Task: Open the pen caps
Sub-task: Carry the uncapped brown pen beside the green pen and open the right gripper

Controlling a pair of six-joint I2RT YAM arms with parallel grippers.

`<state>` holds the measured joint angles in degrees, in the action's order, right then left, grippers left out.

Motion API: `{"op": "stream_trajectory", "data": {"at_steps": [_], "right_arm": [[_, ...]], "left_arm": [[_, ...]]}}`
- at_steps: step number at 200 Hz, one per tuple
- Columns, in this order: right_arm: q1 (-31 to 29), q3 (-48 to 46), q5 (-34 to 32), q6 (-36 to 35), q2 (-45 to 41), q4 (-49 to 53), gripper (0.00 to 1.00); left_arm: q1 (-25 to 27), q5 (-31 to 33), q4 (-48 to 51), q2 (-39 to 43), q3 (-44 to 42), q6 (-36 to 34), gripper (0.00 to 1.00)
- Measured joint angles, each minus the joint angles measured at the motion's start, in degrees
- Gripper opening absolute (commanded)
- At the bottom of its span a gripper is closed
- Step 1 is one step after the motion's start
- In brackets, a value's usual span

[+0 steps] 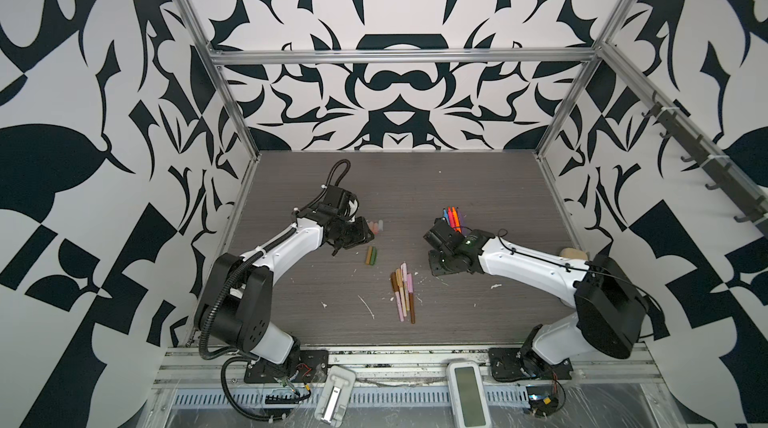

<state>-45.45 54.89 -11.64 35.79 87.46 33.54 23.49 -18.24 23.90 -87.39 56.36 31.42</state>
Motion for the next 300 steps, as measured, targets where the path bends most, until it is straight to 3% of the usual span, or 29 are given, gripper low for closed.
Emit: {"op": "stream_trajectory", "data": {"at_steps": [39,138,179,300], "right_arm": [[0.0,4.5,-4.0,-0.3,5.6,1.9,0.12],[0.0,11.3,-9.9,-0.2,16.3,5.5,0.14],[0.0,11.8,-10.4,-0.2,17.3,6.2,0.27],[-0.2,12.9,-10.7,-0.2,18.0,7.4,0.25]], "left_arm": [[-0.7,-0.3,0.0,0.0,0.0,-0.3,0.37],[-1.9,-1.1,0.0,0.0,-0.7,-0.6,0.37],[-2.0,-1.3,-0.1,0.0,-0.7,-0.7,0.37],[-2.0,-2.4,-0.3,0.0,-1.6,-0.6,0.37]]}}
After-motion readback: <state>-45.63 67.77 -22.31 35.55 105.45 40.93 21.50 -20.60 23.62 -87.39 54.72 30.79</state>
